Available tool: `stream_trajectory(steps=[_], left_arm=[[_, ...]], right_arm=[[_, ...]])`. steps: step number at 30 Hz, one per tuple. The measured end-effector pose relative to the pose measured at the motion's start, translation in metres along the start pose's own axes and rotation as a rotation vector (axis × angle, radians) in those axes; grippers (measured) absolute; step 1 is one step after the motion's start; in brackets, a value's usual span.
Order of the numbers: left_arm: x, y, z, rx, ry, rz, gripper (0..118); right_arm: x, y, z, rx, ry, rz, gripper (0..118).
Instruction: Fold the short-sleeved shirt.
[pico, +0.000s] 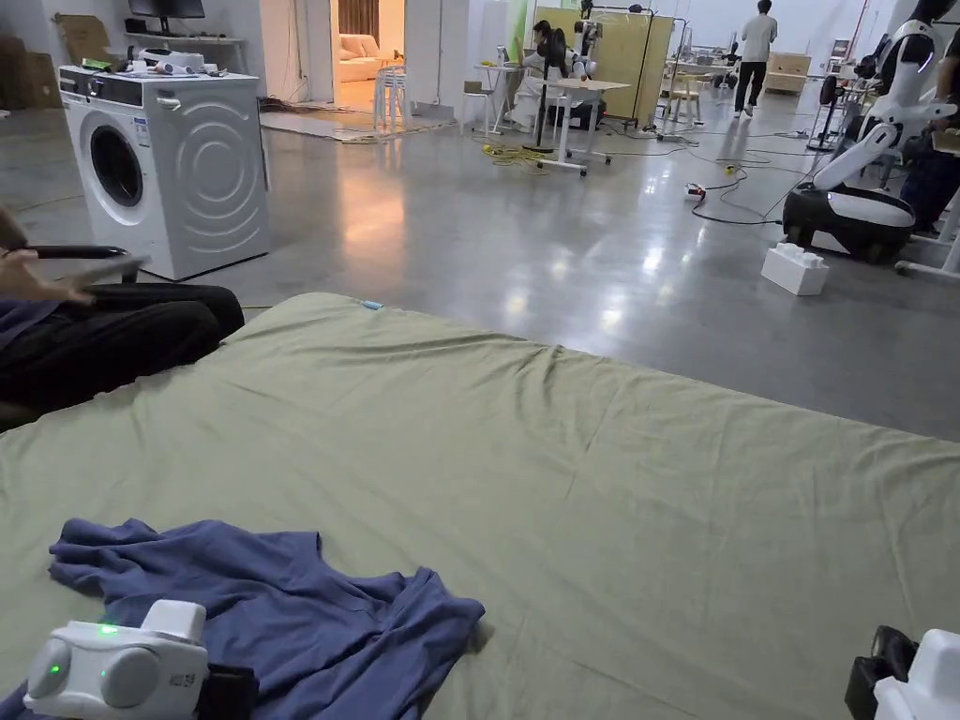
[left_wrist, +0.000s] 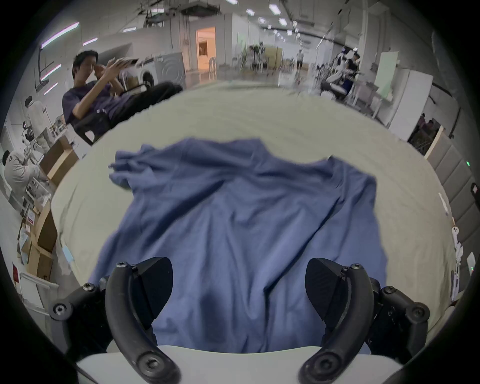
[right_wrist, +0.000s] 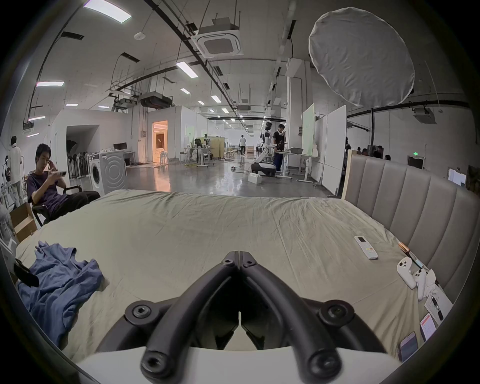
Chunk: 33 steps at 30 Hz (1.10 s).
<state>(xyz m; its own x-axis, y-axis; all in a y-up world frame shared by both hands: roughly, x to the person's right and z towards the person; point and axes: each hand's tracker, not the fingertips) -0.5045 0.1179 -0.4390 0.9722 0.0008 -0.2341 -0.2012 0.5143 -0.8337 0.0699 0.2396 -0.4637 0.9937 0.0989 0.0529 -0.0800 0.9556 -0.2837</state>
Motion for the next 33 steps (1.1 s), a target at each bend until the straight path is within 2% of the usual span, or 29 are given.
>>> stream_trajectory(steps=[2,3,5,6,7,10,11,13,16,22,28,33], left_arm=[[0.004,-0.011,-0.018,-0.059,-0.007,-0.013,100],[0.007,-0.017,-0.024,-0.048,-0.006,-0.019,86],[0.015,-0.02,-0.013,0.057,0.041,-0.052,85],[0.02,-0.02,-0.011,0.041,0.056,-0.072,82],[0.022,-0.02,-0.009,0.06,0.025,-0.1,73],[0.027,-0.022,-0.008,0.083,0.033,-0.125,27],[0.025,-0.02,-0.01,0.082,0.034,-0.122,19],[0.019,-0.02,-0.012,0.079,0.012,-0.034,9],[0.007,-0.021,-0.009,0.119,-0.052,0.058,6],[0.002,-0.001,0.04,0.333,-0.194,0.149,5],[0.035,0.051,0.117,0.558,-0.271,0.096,5],[0.087,0.094,0.179,0.673,-0.323,-0.026,5]], right_arm=[[-0.001,-0.003,-0.002,-0.01,0.0,0.001,0],[-0.001,-0.004,-0.002,-0.016,0.002,0.002,0],[-0.002,-0.006,-0.002,-0.023,0.001,0.005,0],[-0.002,-0.007,-0.002,-0.025,0.0,0.007,0],[-0.002,-0.008,-0.002,-0.026,0.001,0.008,0],[-0.003,-0.011,-0.003,-0.033,0.0,0.008,0],[-0.003,-0.012,-0.004,-0.037,0.001,0.007,0],[-0.003,-0.013,-0.004,-0.042,0.003,0.006,0],[-0.002,-0.014,-0.001,-0.046,0.005,0.01,0],[0.007,-0.01,0.002,-0.029,-0.002,0.012,0],[0.016,-0.001,0.007,-0.007,-0.013,-0.002,0],[0.026,0.005,0.015,0.014,-0.027,-0.007,0]])
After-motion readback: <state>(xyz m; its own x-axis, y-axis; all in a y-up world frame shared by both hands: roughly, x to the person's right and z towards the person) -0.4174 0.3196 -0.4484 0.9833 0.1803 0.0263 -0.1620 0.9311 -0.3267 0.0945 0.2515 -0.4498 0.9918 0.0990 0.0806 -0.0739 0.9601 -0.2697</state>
